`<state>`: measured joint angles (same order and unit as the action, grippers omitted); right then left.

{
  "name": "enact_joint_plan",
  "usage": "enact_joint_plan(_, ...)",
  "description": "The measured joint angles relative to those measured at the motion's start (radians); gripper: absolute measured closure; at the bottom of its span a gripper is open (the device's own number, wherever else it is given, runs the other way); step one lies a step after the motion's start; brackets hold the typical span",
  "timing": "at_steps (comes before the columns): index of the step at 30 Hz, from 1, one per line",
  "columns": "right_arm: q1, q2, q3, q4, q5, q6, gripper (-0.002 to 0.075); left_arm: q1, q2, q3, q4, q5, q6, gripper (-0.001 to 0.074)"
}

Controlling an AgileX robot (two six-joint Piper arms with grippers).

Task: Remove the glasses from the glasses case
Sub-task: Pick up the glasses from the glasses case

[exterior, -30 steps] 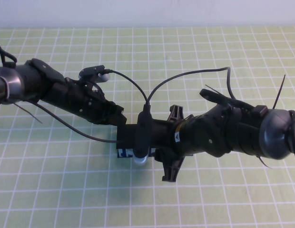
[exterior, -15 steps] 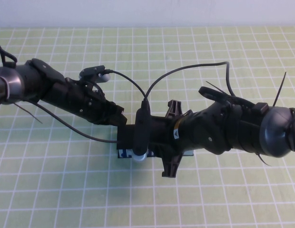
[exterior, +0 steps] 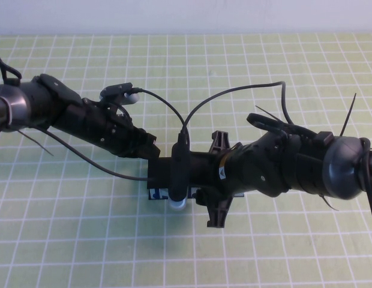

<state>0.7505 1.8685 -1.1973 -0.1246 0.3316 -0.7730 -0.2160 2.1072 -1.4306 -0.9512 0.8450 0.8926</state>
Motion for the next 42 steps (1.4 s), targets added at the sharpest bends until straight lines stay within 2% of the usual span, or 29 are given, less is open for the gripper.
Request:
enact_joint_plan(8,0.0,0.02,-0.007,-0.031,-0.011,0.0,0.0447,0.0,0.0,-0.002,0.004,0.002,0.0,0.0739)
enact_joint_plan(11,0.0,0.02,-0.011,-0.037,-0.019,0.0,0.0502,0.0,0.0,-0.002,0.004,0.002,0.0,0.0739)
enact_joint_plan(15,0.0,0.02,-0.011,-0.066,-0.024,0.0,0.0629,0.002,0.0,-0.002,0.004,0.002,0.0,0.0739)
enact_joint_plan(17,0.003,0.02,-0.011,-0.089,-0.024,0.022,0.0656,0.002,0.0,-0.002,0.004,-0.002,0.0,0.0739)
enact_joint_plan(22,0.01,0.014,-0.011,-0.168,-0.015,0.162,0.0659,0.002,0.0,-0.002,0.004,-0.002,0.0,0.0739)
enact_joint_plan(25,0.01,-0.007,-0.011,-0.188,0.004,0.237,0.0687,0.002,0.0,-0.004,0.004,0.007,0.0,0.0739)
enact_joint_plan(31,0.008,-0.057,-0.011,-0.202,0.022,0.297,0.0713,0.004,-0.022,-0.006,0.004,0.034,0.002,0.0739)
enact_joint_plan(37,0.008,-0.075,-0.011,-0.206,0.03,0.319,0.0723,0.048,-0.182,-0.006,0.03,0.073,0.012,0.0739)
enact_joint_plan(42,0.002,-0.099,-0.011,-0.21,0.032,0.359,0.0727,0.06,-0.31,0.027,-0.006,0.104,0.134,0.0739)
